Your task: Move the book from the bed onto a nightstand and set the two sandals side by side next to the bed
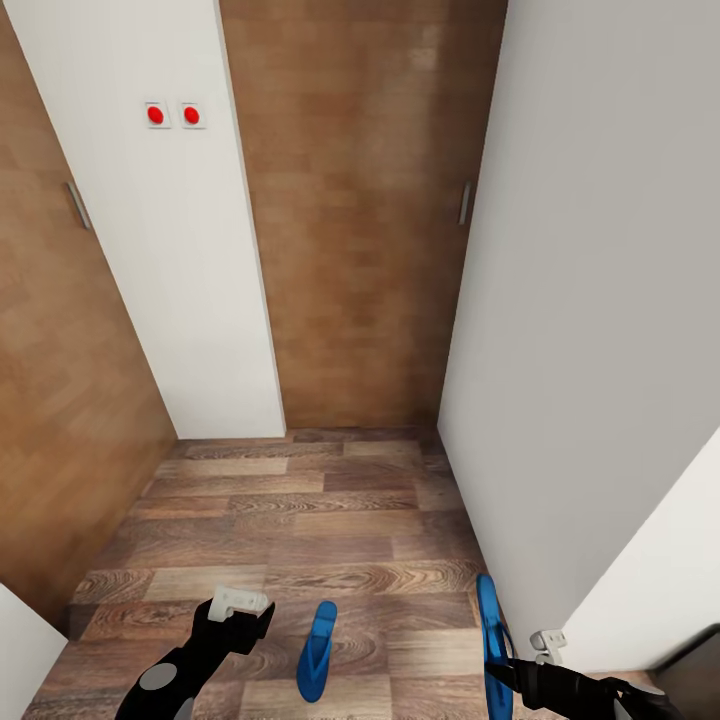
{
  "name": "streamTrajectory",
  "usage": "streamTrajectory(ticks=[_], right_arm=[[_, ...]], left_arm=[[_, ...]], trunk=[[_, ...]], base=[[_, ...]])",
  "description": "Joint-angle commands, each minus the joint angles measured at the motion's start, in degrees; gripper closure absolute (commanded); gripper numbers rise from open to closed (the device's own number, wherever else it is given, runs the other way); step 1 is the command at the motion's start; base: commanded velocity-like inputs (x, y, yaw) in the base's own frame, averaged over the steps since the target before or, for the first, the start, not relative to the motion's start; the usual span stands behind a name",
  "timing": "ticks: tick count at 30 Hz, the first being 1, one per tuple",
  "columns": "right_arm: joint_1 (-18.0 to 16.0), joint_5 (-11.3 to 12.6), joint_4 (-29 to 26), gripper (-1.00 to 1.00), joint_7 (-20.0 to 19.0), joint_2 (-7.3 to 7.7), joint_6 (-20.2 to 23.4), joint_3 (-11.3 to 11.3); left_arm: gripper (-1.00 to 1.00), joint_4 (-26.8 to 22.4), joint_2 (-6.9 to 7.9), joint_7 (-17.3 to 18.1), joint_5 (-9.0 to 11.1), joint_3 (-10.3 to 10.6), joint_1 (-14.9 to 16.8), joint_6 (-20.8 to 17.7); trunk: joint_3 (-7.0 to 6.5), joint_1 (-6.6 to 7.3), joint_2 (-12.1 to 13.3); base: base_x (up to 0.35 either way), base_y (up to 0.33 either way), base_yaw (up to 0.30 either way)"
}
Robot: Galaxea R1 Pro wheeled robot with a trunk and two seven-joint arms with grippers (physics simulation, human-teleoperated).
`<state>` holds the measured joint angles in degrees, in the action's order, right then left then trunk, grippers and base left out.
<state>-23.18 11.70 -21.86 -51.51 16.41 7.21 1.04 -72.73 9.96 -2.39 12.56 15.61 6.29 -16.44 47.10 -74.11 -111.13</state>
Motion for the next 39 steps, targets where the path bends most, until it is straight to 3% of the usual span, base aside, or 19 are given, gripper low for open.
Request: streamTrajectory(ticks=[1, 15, 39], right_arm=[[0.0, 0.6, 0.0, 1.0, -0.2, 0.03, 0.6, 0.1], [0.0, 0.6, 0.0, 1.0, -0.2, 0.03, 0.6, 0.1], [0.0, 0.6, 0.0, 1.0, -0.2, 0.03, 0.6, 0.1]], left_arm=[[-1.0, -0.1, 0.06, -0.3, 0.5, 0.1, 0.0, -0.3], [-1.0, -0.1, 0.06, -0.2, 0.6, 0.1, 0.0, -0.3], [-1.0, 0.0, 0.06, -0.2, 0.6, 0.1, 0.0, -0.3]], trunk=[[0.14, 0.01, 0.0], [0.5, 0.01, 0.0], [4.81, -5.26, -9.7]], base=[[0.0, 0.0, 0.0], [0.0, 0.0, 0.0], [0.0, 0.0, 0.0]])
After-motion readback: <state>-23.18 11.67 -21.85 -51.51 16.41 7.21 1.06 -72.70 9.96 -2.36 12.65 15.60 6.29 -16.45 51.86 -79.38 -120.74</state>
